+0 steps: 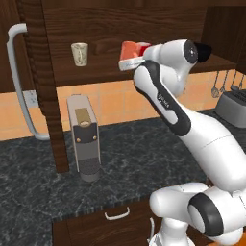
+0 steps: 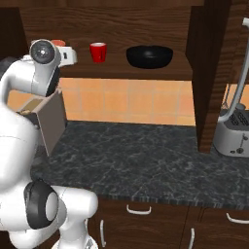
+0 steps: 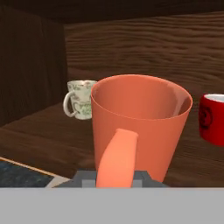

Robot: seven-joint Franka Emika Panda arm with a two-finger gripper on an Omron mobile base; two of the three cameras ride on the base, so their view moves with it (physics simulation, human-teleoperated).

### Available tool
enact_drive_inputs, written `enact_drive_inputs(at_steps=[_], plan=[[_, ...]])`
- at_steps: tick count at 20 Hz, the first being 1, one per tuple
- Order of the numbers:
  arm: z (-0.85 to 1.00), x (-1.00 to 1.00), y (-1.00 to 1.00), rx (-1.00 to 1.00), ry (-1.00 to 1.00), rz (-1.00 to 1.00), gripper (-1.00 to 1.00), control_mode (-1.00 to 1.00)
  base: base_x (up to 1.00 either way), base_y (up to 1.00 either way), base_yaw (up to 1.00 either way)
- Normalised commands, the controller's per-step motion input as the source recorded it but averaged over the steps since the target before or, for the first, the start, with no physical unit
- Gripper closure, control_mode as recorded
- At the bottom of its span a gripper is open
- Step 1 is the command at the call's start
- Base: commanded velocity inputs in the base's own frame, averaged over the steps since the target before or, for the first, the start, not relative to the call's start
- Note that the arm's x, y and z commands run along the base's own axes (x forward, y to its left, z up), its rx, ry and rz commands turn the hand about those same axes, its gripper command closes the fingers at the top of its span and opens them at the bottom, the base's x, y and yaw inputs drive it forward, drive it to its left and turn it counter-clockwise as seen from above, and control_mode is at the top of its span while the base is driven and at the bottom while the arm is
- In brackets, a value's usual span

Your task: Gather all objects into one cabinet and sort the glasses and bowls to opposite sides.

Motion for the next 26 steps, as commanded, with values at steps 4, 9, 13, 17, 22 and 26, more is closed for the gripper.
enact_drive_inputs(at_steps=[4, 9, 13, 17, 22, 26], plan=[[0.00, 0.83, 0.14, 0.05, 0.00, 0.00, 1.00, -1.00, 0.00, 0.00, 0.00], [0.00, 0.91, 0.16, 0.02, 0.03, 0.00, 1.00, -1.00, 0.00, 0.00, 0.00], [0.00, 0.98, 0.11, 0.04, 0.11, 0.00, 1.00, -1.00, 0.00, 0.00, 0.00], [-0.08, 0.79, 0.18, 0.00, 0.10, 0.00, 1.00, -1.00, 0.00, 0.00, 0.00], [-0.16, 0.70, 0.25, 0.00, 0.09, 0.00, 1.00, -1.00, 0.00, 0.00, 0.00], [-0.29, 0.46, 0.26, 0.00, 0.06, 0.00, 1.00, -1.00, 0.00, 0.00, 0.00]])
